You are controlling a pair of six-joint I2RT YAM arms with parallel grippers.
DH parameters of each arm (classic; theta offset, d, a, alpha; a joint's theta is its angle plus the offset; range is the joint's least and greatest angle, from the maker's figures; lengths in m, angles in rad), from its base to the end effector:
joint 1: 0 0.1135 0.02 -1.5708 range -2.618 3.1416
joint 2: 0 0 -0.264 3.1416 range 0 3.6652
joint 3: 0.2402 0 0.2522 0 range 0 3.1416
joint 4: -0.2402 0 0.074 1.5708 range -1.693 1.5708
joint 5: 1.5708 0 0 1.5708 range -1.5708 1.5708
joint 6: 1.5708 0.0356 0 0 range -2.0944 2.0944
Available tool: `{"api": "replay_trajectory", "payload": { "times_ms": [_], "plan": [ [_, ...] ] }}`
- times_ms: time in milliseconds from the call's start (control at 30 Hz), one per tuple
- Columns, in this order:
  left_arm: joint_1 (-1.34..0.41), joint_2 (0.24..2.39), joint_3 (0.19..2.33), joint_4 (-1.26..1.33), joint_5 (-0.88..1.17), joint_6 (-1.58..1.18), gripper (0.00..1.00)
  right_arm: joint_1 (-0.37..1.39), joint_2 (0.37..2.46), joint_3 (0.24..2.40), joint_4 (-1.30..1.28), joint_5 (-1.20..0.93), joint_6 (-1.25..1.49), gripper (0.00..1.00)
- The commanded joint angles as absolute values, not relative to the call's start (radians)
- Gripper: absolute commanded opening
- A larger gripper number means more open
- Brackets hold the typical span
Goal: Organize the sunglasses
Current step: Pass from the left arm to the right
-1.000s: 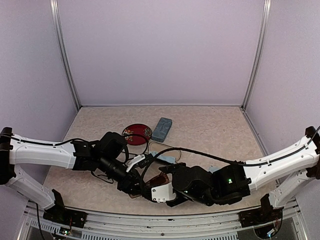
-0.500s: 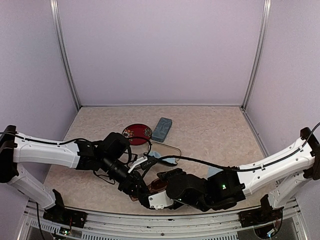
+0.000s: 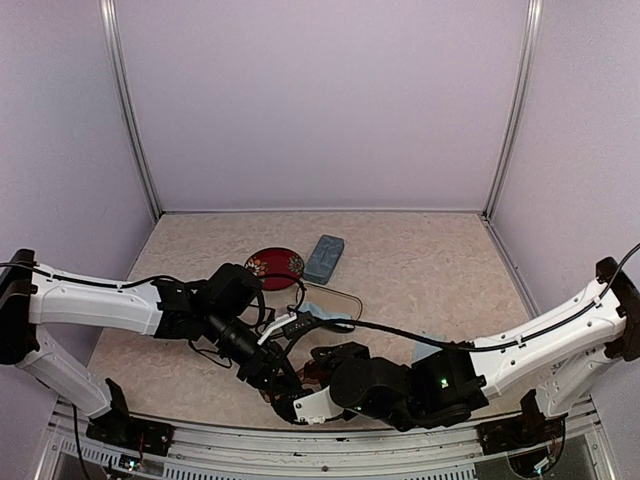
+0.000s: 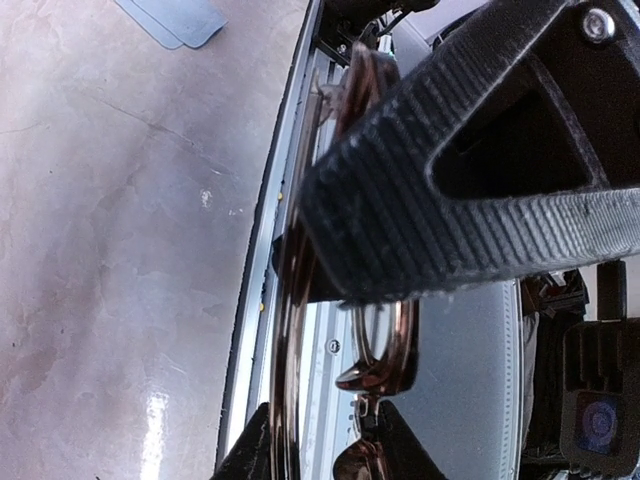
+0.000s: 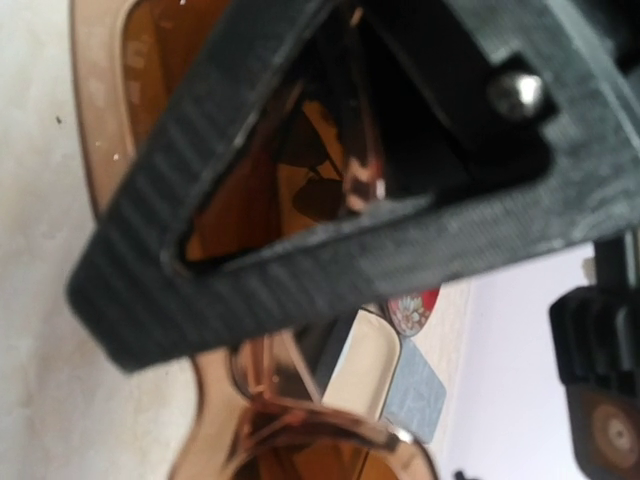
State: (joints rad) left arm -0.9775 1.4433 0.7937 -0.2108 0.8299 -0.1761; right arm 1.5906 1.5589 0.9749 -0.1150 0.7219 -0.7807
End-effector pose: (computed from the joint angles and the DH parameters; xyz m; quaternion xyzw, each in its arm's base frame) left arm 0.1357 -0.2483 0.2007 0.4638 0.7354 -0.4904 0.0606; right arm 0.0170 0.3318 0.2277 -0.7299 0.4568 -0.1386 0.4892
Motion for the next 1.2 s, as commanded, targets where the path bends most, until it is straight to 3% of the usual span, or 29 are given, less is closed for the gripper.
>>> {"api": "replay_trajectory", "payload": {
  "times_ms": [0,167,533,867,1167],
  "plan": [
    [-0.982,1.456,0.818,-0.187,0.856,-0.172,0.29,1.605,1.578,0.963,-0.062,0.762,-0.799,0.50],
    [-0.982,1.459,0.818,-0.184,0.854,-0.173,0.30,1.610,1.573,0.959,-0.050,0.767,-0.799,0.42],
    [-0.985,1.455,0.820,-0.197,0.800,-0.136,0.50,1.619,1.571,0.965,-0.091,0.742,-0.753,0.33],
    [-0.968,1.406,0.815,-0.181,0.717,-0.118,0.65,1.625,1.580,0.974,-0.169,0.685,-0.643,0.30],
    [-0.935,1.346,0.802,-0.166,0.676,-0.127,0.71,1.630,1.563,0.962,-0.177,0.643,-0.554,0.27]
  ]
}}
